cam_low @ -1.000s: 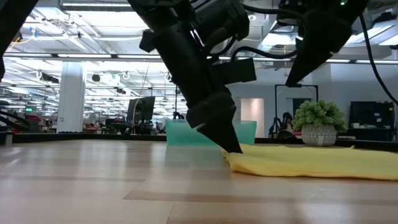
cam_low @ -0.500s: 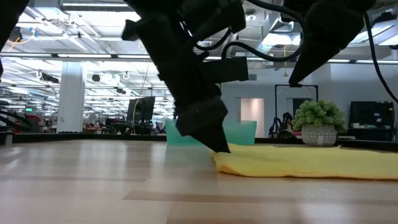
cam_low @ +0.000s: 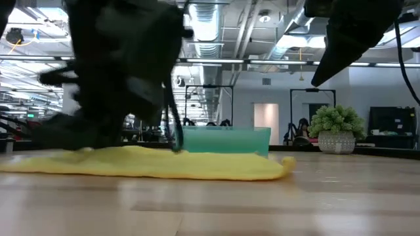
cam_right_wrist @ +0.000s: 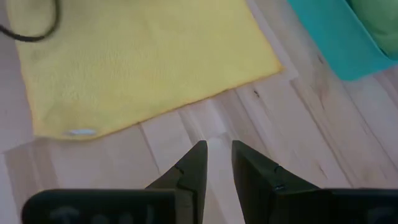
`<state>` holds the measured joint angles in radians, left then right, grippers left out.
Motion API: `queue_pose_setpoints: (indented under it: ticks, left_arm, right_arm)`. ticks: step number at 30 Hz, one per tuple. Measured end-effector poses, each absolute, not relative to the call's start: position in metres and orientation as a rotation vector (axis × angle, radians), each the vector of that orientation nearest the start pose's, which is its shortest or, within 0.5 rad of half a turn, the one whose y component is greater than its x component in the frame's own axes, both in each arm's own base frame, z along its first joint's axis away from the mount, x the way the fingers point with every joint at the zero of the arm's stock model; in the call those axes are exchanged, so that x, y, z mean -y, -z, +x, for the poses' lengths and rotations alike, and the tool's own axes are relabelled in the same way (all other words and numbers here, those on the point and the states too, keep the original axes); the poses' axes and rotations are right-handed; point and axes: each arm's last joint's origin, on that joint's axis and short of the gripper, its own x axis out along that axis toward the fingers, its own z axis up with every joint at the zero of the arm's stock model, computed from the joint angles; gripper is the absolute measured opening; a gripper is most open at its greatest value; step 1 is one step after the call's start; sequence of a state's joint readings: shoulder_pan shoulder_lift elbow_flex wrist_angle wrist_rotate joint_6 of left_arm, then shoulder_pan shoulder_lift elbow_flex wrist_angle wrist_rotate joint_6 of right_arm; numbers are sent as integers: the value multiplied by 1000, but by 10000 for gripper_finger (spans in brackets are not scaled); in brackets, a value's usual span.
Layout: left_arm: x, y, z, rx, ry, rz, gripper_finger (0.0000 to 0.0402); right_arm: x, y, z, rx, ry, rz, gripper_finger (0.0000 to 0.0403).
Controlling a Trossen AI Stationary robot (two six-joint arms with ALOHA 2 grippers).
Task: Roll microfiber towels into tight, uniform cylinder then place into a basket
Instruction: Fold the yellow towel
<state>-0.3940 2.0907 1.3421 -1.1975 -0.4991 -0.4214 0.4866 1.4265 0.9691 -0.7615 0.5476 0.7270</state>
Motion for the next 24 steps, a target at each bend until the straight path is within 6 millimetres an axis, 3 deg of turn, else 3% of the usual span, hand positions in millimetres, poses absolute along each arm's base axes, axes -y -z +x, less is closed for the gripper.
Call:
queue_pose_setpoints:
  ticks: [3, 11, 19, 24]
  left_arm:
    - [123, -136, 315, -1593, -389, 469, 95]
    - [136, -136, 318, -1488, -318, 494, 54]
    - [144, -161, 309, -1394, -351, 484, 37]
    - [145, -163, 308, -1428, -309, 438, 37]
  right_arm:
    - [-107, -224, 238, -955, 425, 58, 95]
    - [-100, -224, 241, -957, 442, 56, 95]
    - [-99, -225, 246, -917, 439, 83, 95]
    - [-103, -227, 255, -840, 397, 167, 95]
